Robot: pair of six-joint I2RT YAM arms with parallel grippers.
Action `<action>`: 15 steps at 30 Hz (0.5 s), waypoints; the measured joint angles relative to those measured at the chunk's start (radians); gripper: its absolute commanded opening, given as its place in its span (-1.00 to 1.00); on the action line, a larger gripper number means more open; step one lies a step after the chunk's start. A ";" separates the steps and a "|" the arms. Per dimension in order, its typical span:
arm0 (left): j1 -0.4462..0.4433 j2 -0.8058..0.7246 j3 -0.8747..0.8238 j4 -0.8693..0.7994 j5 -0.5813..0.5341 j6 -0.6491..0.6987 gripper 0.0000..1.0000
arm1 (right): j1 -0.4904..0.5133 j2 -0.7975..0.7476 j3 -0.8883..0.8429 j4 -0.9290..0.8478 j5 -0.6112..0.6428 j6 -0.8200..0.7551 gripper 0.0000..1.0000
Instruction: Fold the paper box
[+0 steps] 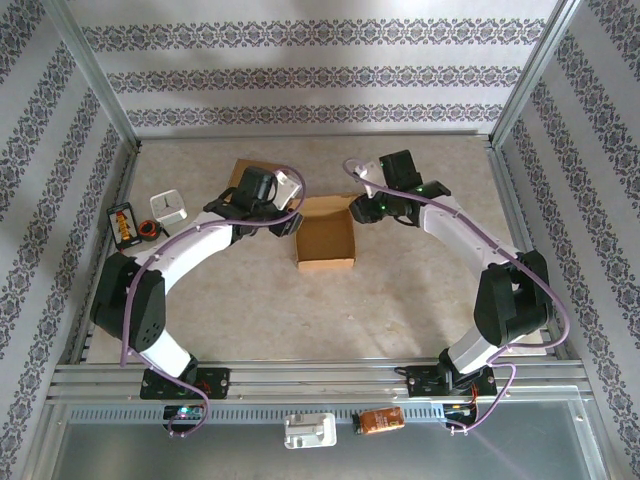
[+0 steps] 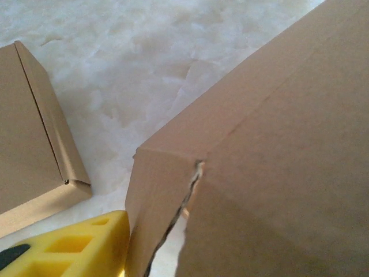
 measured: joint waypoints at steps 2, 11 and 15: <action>0.000 0.011 0.018 -0.009 -0.006 -0.030 -0.17 | 0.016 0.004 0.000 0.001 0.020 0.033 -0.34; 0.000 0.018 0.060 -0.046 0.019 -0.151 -0.18 | 0.028 0.055 0.040 -0.001 0.069 0.214 -0.35; 0.000 0.024 0.063 -0.048 0.061 -0.200 -0.15 | 0.028 0.063 0.048 0.000 0.068 0.292 -0.36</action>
